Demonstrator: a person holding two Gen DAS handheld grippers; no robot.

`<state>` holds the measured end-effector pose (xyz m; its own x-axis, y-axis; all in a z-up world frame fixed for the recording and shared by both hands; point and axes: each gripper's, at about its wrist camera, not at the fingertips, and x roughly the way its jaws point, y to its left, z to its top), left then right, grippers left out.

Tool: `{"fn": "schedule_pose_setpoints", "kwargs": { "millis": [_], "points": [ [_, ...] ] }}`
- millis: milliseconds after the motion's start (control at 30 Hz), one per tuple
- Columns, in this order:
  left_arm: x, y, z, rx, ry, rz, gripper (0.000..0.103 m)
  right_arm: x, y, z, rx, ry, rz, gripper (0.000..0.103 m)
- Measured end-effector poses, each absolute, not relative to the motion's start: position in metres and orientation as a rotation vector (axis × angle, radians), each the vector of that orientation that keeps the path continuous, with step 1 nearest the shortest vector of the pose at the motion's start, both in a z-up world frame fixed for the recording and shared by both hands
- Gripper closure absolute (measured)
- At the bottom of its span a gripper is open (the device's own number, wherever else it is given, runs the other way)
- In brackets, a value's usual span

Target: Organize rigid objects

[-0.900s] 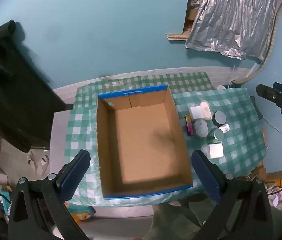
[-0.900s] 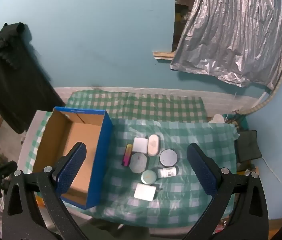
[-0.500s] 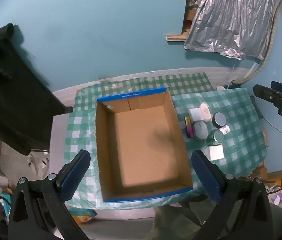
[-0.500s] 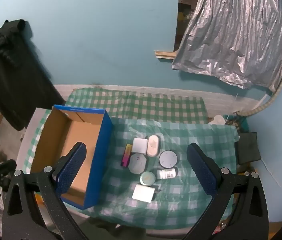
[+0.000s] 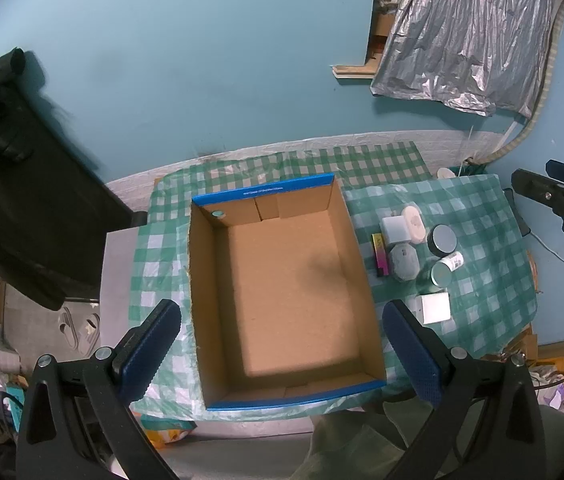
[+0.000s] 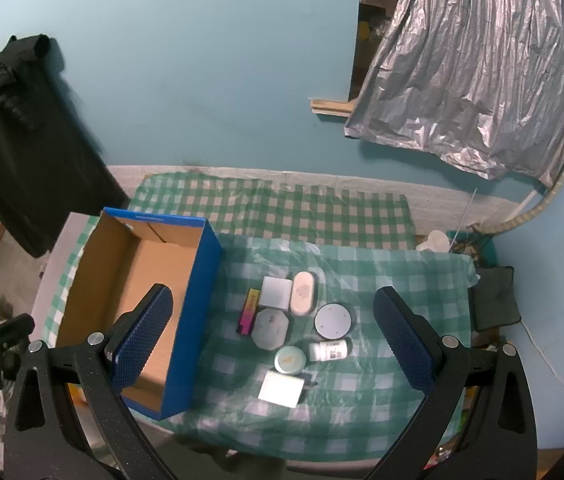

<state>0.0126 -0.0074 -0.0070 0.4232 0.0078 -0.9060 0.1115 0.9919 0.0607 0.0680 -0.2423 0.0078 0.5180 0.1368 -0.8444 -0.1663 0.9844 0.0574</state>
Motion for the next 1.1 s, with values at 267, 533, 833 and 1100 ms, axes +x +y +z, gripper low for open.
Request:
{"fn": "schedule_pose_setpoints", "kwargs": {
  "millis": [267, 533, 833, 1100],
  "points": [
    [0.0139, -0.0082, -0.0084, 0.12, 1.136, -0.063, 0.001, 0.0696, -0.2438, 0.0067, -0.034, 1.011, 0.184, 0.002],
    [0.0172, -0.0135, -0.0117, 0.125, 1.14, -0.063, 0.001, 0.0713, -0.2452, 0.0058, -0.035, 1.014, 0.185, 0.002],
    [0.0203, -0.0161, -0.0141, 0.124, 1.14, -0.061, 0.001, 0.071, -0.2437, 0.007, -0.034, 1.014, 0.182, 0.002],
    [0.0206, -0.0166, -0.0137, 0.127, 1.141, -0.062, 0.001, 0.0725, -0.2445, 0.0062, -0.035, 1.018, 0.183, 0.002]
  ]
}}
